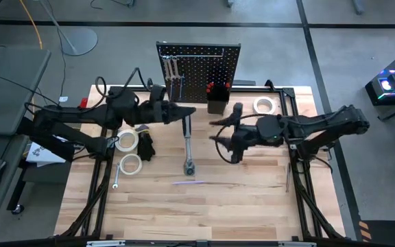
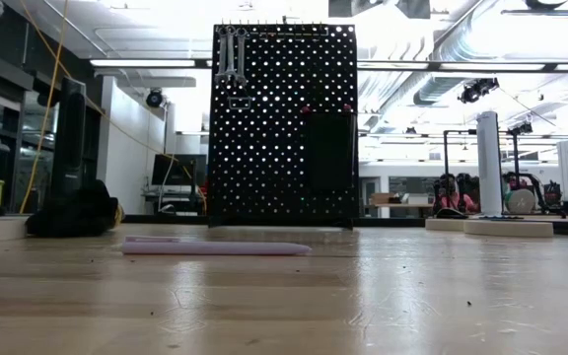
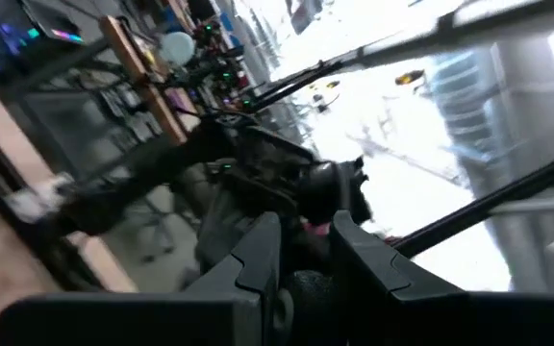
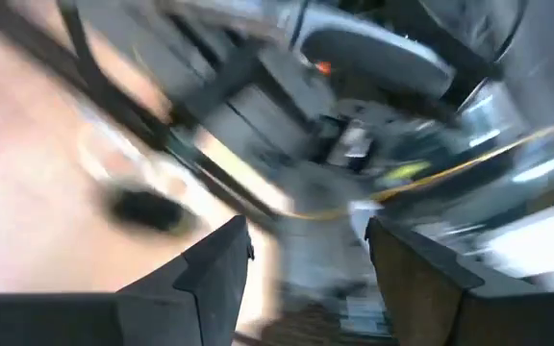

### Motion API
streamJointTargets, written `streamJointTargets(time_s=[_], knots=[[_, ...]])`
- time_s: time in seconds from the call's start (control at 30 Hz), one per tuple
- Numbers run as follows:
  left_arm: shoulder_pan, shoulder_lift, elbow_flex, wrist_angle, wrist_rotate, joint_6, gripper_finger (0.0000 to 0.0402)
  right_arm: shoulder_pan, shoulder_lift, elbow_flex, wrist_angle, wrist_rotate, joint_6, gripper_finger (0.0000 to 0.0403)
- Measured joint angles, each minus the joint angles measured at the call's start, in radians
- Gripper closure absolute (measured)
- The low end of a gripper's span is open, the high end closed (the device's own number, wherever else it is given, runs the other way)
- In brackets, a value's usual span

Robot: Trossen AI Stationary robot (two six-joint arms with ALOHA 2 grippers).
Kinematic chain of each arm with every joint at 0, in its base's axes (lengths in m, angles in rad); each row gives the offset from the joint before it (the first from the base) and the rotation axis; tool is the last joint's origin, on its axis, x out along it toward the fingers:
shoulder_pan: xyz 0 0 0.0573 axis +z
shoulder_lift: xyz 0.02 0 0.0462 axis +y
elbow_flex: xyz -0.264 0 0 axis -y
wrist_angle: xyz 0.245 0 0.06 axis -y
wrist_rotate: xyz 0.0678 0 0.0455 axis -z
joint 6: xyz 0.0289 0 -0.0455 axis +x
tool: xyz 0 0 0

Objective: Hang tools onto peg board
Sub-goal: Put the socket wrench into the black bin on the pegboard, then put the socket wrench into the black bin on the peg board

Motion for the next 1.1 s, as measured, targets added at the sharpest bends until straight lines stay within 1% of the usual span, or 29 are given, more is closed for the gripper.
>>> streamJointTargets(time_s=[0.07,0.13,0.17,0.27,0.3,0.37,0.4,0.5,0.57,0.6,0.67,0.77,0.83,0.93,1.0,1.1], knots=[[0.0,0.0,0.0,0.021,0.0,-0.065,0.0337,0.015,0.026,0.031,0.012,0.082,-0.234,0.0197],[0.0,0.002,0.0,0.042,-0.001,-0.123,0.0338,0.016,0.057,0.055,0.058,0.105,-0.415,0.0197],[0.0,0.005,0.0,0.061,-0.005,-0.145,0.0339,0.016,0.073,0.065,0.076,0.106,-0.472,0.0197],[0.0,0.009,0.0,0.089,-0.025,-0.188,0.0341,0.016,0.115,0.09,0.127,0.116,-0.605,0.0197],[0.0,0.009,0.0,0.093,-0.04,-0.196,0.0349,0.018,0.126,0.094,0.136,0.134,-0.652,0.0197],[0.0,0.007,0.0,0.1,-0.06,-0.205,0.0393,0.022,0.148,0.103,0.189,0.159,-0.743,0.0197],[0.0,0.006,0.0,0.105,-0.07,-0.206,0.0401,0.026,0.153,0.105,0.215,0.164,-0.775,0.0197],[0.0,0.005,0.0,0.12,-0.098,-0.206,0.0397,0.04,0.161,0.11,0.305,0.142,-0.837,0.0197],[0.0,0.005,0.0,0.119,-0.107,-0.192,0.0397,0.047,0.161,0.11,0.307,0.135,-0.803,0.0197],[0.002,0.005,0.0,0.115,-0.113,-0.175,0.0397,0.049,0.161,0.11,0.293,0.15,-0.765,0.0197],[0.008,0.004,0.0,0.11,-0.106,-0.123,0.0397,0.05,0.162,0.109,0.26,0.244,-0.65,0.0197],[0.013,-0.017,0.0,0.054,-0.091,-0.044,0.0398,0.053,0.157,0.11,0.229,0.407,-0.468,0.0197],[0.017,-0.036,0.001,-0.011,-0.104,-0.007,0.0399,0.062,0.153,0.11,0.209,0.475,-0.387,0.0197],[0.035,-0.055,0.001,-0.083,-0.107,0.026,0.04,0.078,0.147,0.109,0.17,0.507,-0.272,0.0197],[0.041,-0.064,0.0,-0.127,-0.107,0.06,0.04,0.088,0.141,0.109,0.133,0.515,-0.163,0.0197],[0.042,-0.081,0.0,-0.208,-0.107,0.147,0.0401,0.102,0.134,0.11,0.021,0.523,0.095,0.0197]])
